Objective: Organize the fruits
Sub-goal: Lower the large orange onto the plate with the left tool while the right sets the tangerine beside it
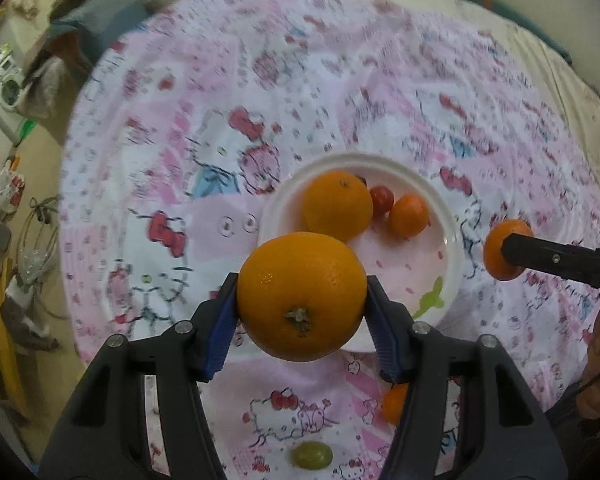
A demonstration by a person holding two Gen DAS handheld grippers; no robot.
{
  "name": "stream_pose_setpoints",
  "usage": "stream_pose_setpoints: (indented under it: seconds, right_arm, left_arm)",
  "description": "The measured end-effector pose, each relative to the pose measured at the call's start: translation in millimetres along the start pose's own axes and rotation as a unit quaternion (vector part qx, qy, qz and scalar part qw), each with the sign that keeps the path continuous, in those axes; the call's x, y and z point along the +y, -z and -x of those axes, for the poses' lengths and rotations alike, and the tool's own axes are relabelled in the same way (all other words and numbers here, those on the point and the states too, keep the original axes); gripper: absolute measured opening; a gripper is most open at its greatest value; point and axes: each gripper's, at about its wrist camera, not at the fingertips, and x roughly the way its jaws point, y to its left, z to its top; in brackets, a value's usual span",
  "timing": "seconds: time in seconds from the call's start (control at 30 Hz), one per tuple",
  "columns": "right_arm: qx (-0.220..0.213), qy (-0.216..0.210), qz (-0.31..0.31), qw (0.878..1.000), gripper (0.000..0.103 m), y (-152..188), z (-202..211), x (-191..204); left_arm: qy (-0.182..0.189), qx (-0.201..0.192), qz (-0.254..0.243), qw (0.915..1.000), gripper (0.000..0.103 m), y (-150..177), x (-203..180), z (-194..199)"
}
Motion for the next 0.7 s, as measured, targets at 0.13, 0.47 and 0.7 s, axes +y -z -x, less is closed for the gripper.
stream_pose_setpoints:
  seconds: [0.13, 0.47, 0.7]
  right_arm:
    - [0.017, 0.008, -0.017, 1.000, 0.044, -4, -23, -11]
    - [0.042, 0.036, -0.023, 0.998, 0.044, -13, -61, -21]
    - [0.039, 0.034, -0.044, 0.998, 0.045, -14, -62, -34]
  left_arm:
    - [0.054, 0.039, 0.024, 0.9975, 0.056, -4, 5, -33]
    - [0.075, 0.063, 0.008, 0.9952, 0.056, -15, -7, -67]
    - [0.084, 0.074, 0.028, 0.9933, 0.057, -19, -5, -73]
